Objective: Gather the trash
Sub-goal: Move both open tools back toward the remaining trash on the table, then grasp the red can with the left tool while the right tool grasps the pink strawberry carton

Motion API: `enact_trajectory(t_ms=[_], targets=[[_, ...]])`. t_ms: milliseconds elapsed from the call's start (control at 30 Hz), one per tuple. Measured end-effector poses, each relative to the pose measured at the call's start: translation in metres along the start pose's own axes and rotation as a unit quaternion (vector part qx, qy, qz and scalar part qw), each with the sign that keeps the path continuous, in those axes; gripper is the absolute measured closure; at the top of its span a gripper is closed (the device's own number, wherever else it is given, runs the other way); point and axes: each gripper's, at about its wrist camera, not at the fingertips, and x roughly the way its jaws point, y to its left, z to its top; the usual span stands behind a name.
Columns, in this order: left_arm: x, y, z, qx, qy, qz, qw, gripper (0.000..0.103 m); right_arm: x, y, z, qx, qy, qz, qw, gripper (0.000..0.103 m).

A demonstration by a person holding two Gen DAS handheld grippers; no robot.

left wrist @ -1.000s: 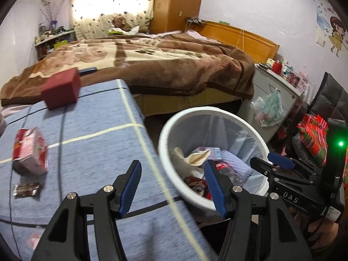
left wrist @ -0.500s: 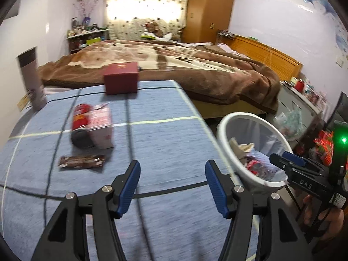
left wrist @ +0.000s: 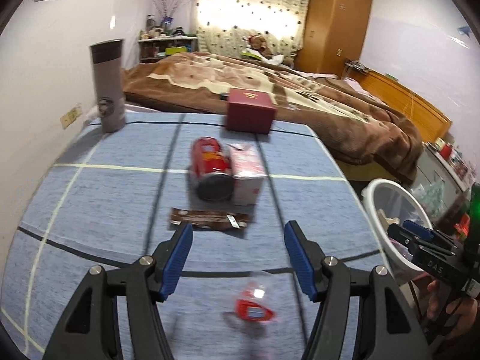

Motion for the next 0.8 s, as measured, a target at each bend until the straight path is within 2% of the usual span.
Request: enact_trajectory(t_ms=[267,400,567,800], targets=[[0.005,0.047,0.006,-0.025,0.005,0.028,0.9993,0.037,0.016,0.043,0.020,-0.035,0.001,0.040,0.999,0.046],[0.007,0.067,0.009,-0.036,0.002,0.037,0.9987,0.037,0.028,0.069,0.026,-0.069,0.010,0.042,0.997,0.046],[0.016,0.083,0.015,-0.040,0.006,0.040,0.9984,0.037,0.041,0.094,0.040,-0.077,0.006,0.075,0.994,0.046],[0.028,0.096,0.024,-0.041,0.010,0.037,0.9984,0.037,0.056,0.120,0.053,-0.093,0.005,0.094,0.991,0.046]])
